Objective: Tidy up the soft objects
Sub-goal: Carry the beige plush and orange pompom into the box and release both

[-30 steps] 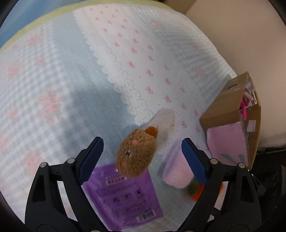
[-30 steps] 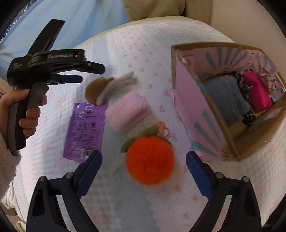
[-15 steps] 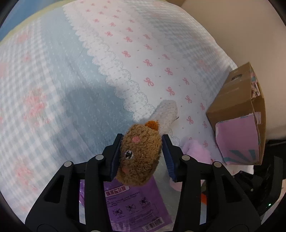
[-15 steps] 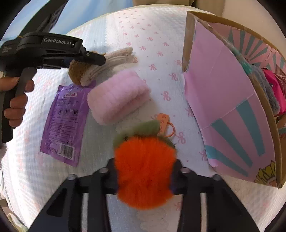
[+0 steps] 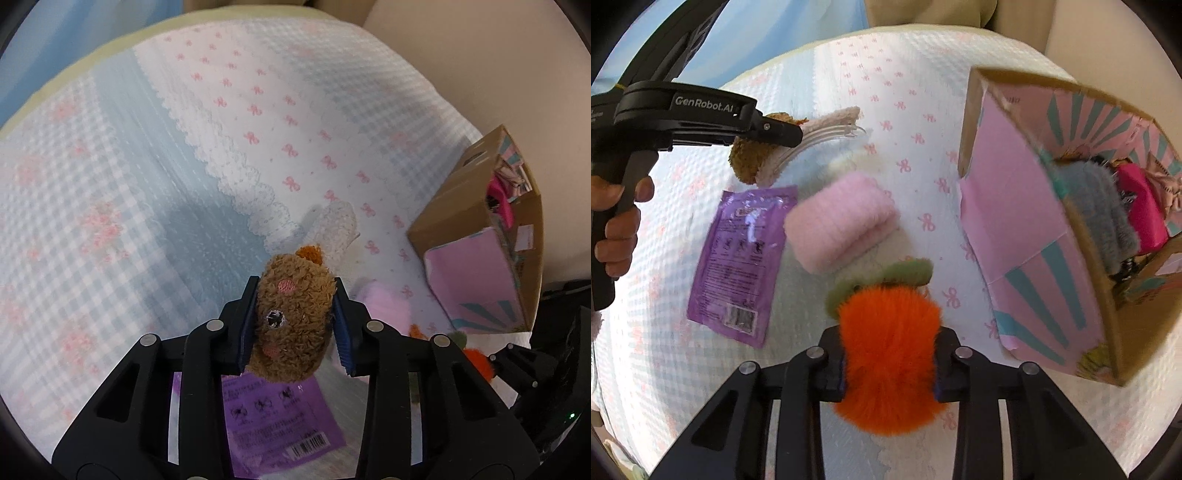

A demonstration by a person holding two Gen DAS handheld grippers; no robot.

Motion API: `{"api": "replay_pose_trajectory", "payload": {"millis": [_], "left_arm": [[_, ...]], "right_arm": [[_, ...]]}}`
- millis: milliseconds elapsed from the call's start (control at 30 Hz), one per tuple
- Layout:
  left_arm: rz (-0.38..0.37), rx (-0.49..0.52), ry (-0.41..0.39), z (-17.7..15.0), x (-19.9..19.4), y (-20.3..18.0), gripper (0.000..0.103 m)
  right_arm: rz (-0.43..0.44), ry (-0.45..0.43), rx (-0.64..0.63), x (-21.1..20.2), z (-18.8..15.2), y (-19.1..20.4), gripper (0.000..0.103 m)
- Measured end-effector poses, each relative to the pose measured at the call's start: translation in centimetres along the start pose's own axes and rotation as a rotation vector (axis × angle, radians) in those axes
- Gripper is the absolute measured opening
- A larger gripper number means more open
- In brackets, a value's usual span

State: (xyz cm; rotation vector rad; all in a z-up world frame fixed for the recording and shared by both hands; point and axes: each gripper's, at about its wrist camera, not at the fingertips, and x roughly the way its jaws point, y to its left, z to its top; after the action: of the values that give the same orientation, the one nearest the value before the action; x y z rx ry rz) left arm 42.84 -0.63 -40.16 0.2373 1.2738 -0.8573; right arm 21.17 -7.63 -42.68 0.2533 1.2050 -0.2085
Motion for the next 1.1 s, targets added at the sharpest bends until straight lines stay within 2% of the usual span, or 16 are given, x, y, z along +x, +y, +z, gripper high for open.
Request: {"api": "replay_pose_trajectory", "payload": {"millis": [200, 367, 667, 900, 1100], "left_arm": [[0.02, -0.01, -0.06, -0.7, -4.9, -1.5, 0.032], [0.041, -0.03, -0.12, -2.1, -10.7, -3.1, 0.032], [0.112, -0.117, -0.24, -6.2, -21.9, -7.1, 0.032], [0.193, -0.208, -0.346, -8.8, -28.8, -13.0, 0.032], [0.176, -0.271, -0.411, -8.9, -30.4, -18.7, 0.032]], "right_arm": [[-0.005, -0.052, -0.028, -4.1, -0.3, 0.9, 0.027], [0.002, -0.11, -0.043, -8.4, -0.2, 1.3, 0.026], [0.072, -0.219, -0.04, -18.9, 0.1, 1.4, 0.025], [0.144, -0.275, -0.056, -27.0, 1.2, -0.9, 0.025], [0.152, -0.317, -0.082, -32.0, 2.4, -5.0, 0.025]]}}
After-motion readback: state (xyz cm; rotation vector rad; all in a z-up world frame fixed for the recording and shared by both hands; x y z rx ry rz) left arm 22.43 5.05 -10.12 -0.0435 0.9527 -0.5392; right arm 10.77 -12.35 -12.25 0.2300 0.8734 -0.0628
